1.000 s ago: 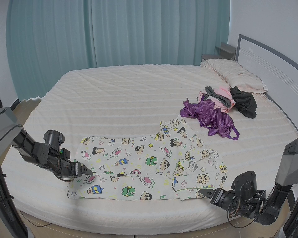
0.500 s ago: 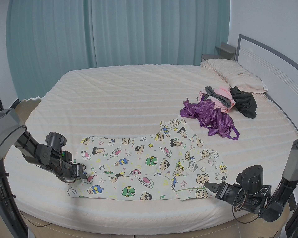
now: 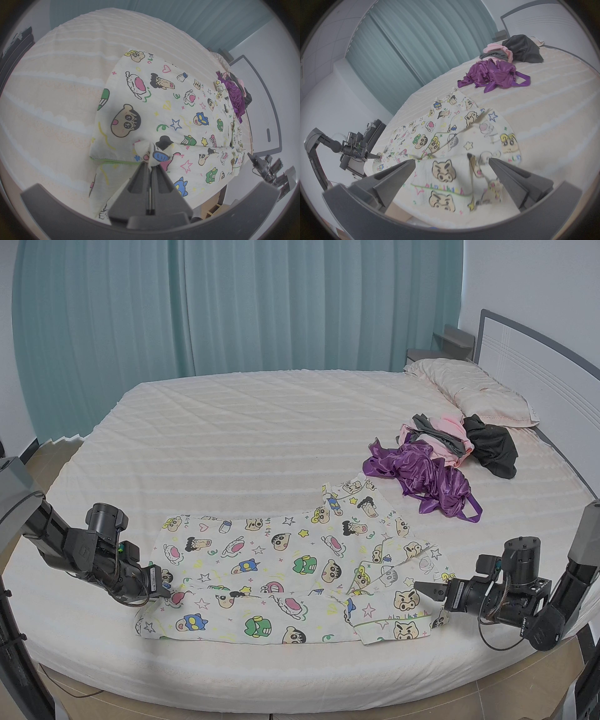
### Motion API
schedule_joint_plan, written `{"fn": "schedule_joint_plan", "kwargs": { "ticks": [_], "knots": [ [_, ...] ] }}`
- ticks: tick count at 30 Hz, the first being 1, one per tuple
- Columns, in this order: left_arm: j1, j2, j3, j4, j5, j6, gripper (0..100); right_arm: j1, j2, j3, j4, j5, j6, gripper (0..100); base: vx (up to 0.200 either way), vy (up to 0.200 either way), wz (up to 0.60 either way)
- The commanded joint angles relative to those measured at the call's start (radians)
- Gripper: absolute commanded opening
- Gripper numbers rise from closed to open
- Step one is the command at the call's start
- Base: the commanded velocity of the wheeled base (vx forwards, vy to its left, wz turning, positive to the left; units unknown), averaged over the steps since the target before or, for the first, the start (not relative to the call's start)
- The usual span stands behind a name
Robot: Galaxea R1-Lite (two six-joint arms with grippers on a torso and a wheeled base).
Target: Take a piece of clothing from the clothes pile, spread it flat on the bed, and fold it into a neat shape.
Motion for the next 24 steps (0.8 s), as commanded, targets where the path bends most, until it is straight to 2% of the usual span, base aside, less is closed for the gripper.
{"fn": "schedule_joint_plan", "kwargs": {
  "ticks": [1, 6, 9, 11, 12, 14, 23, 24],
  "knots": [
    [-0.011, -0.043, 0.020, 0.000, 0.001, -0.004, 0, -0.055, 0.143, -0.106, 0.005, 0.058, -0.053, 100, 0.000, 0.000, 0.00],
    [-0.018, -0.042, 0.022, 0.001, 0.001, -0.004, 0, -0.058, 0.241, -0.182, 0.006, 0.093, -0.115, 100, 0.000, 0.000, 0.00],
    [-0.018, -0.037, 0.020, 0.001, 0.001, -0.004, 0, -0.070, 0.295, -0.233, 0.006, 0.159, -0.124, 100, 0.000, 0.000, 0.00],
    [-0.018, -0.036, 0.020, 0.001, 0.001, -0.004, 0, -0.083, 0.290, -0.233, 0.006, 0.226, -0.122, 100, 0.000, 0.000, 0.00],
    [-0.017, -0.036, 0.020, 0.001, 0.001, -0.004, 0, -0.086, 0.290, -0.233, 0.006, 0.236, -0.122, 100, 0.000, 0.000, 0.00],
    [-0.015, -0.037, 0.020, 0.001, 0.002, -0.004, 0, -0.104, 0.282, -0.224, -0.008, 0.305, -0.122, 100, 0.000, 0.000, 0.00],
    [-0.012, -0.048, 0.027, 0.007, 0.005, -0.006, 0, -0.130, 0.275, -0.210, -0.012, 0.378, -0.125, 100, 0.000, 0.000, 0.00],
    [-0.012, -0.048, 0.027, 0.007, 0.004, -0.006, 0, -0.130, 0.275, -0.210, -0.012, 0.378, -0.125, 0, 0.000, 0.000, 0.00]
  ]
}}
